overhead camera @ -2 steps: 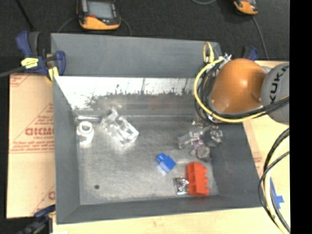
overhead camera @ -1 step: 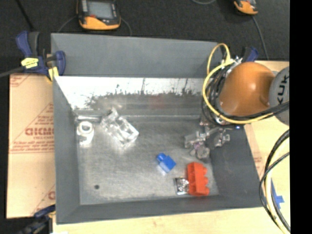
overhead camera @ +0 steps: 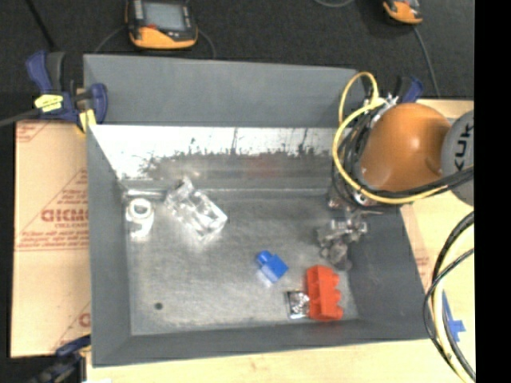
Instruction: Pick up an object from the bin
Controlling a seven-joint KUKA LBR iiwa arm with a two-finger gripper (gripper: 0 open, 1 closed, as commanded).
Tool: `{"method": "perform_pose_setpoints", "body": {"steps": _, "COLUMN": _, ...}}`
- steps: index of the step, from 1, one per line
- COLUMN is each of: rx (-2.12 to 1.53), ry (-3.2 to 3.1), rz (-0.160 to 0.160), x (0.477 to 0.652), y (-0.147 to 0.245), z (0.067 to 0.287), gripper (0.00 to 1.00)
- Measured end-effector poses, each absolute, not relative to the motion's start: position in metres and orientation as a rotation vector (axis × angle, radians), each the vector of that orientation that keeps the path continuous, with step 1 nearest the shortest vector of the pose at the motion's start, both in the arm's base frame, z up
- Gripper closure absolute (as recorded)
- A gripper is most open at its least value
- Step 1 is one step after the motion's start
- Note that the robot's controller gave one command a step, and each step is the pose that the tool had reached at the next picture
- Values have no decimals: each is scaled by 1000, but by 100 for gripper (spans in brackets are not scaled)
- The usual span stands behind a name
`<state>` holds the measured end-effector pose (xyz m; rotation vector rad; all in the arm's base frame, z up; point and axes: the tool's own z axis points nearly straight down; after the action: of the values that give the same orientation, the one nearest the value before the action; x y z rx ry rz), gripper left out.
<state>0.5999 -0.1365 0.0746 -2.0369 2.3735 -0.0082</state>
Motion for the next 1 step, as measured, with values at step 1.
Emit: {"method": "perform_pose_setpoints", "body": {"steps": 1, "rx": -2038, "ry": 2384, "rz": -7, "x": 602, "y": -137, "z": 94, "gripper": 100}}
